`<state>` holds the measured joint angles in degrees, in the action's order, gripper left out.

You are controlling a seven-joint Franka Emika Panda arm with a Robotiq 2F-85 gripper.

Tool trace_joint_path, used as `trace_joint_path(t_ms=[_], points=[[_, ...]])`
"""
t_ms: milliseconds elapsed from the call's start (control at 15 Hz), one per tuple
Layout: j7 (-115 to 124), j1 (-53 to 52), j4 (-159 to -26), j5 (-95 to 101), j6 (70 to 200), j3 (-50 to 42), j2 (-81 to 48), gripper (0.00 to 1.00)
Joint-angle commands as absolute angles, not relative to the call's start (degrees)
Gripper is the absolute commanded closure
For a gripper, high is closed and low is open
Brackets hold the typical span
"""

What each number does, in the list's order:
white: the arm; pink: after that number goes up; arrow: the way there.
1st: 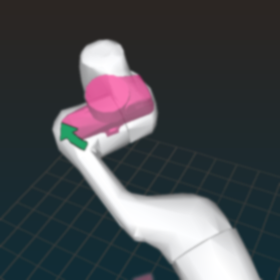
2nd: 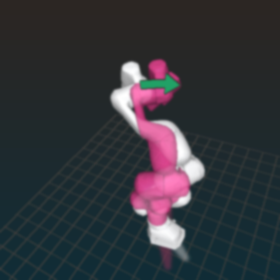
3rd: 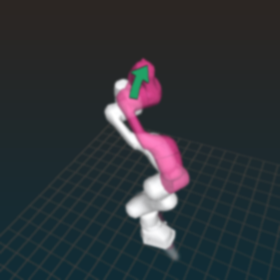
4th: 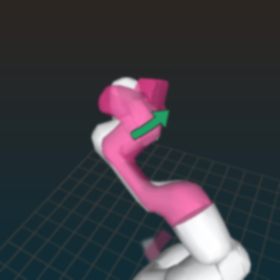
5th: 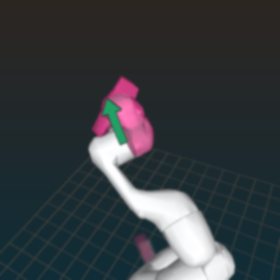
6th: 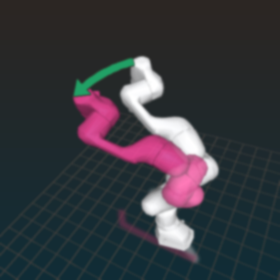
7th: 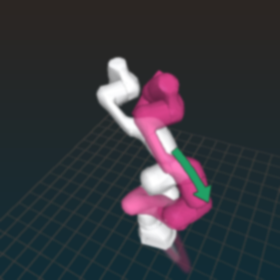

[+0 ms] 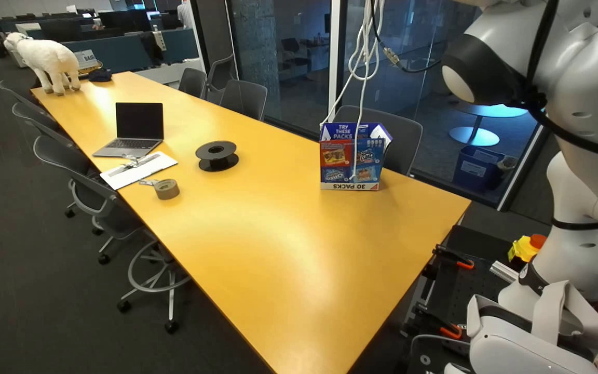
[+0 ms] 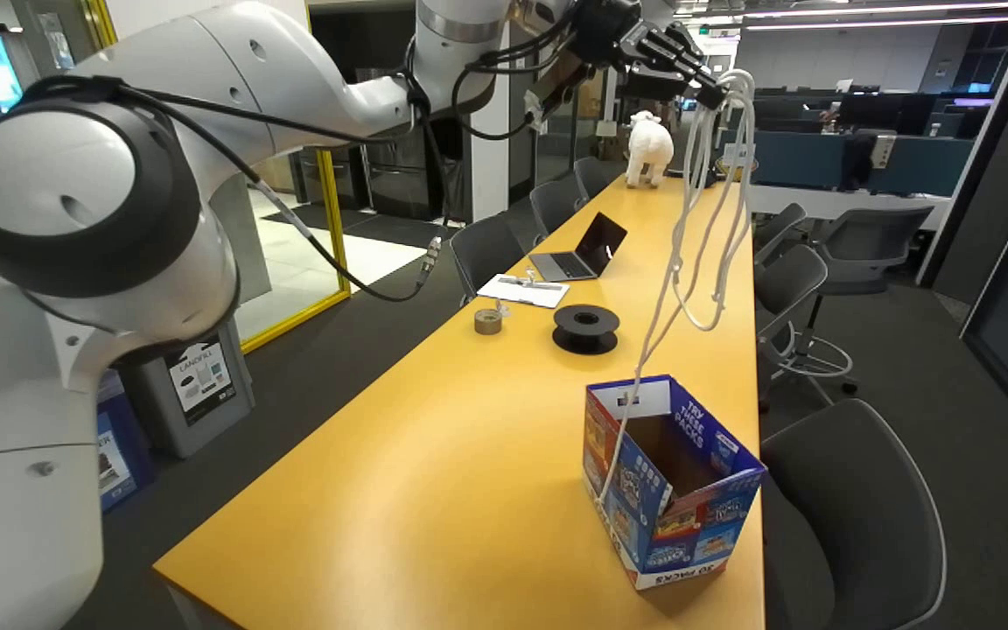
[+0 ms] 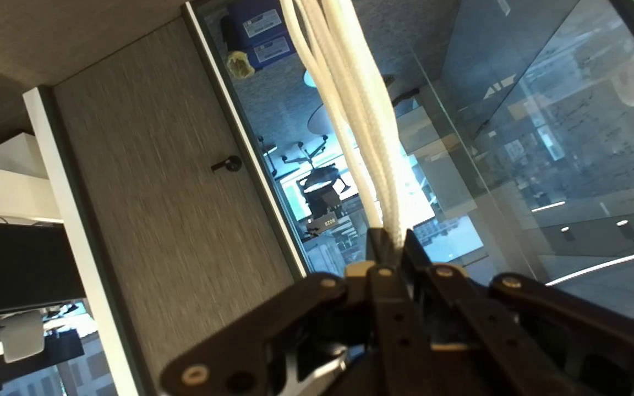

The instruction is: Put the ropes in the carton box

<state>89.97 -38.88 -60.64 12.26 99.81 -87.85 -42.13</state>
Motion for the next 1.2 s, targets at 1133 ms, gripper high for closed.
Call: trace_joint_path(t_ms=[1133], points=[[85.49,-29.7,-57.02,9.99,96.85,-75.96,-44.61,0.96]])
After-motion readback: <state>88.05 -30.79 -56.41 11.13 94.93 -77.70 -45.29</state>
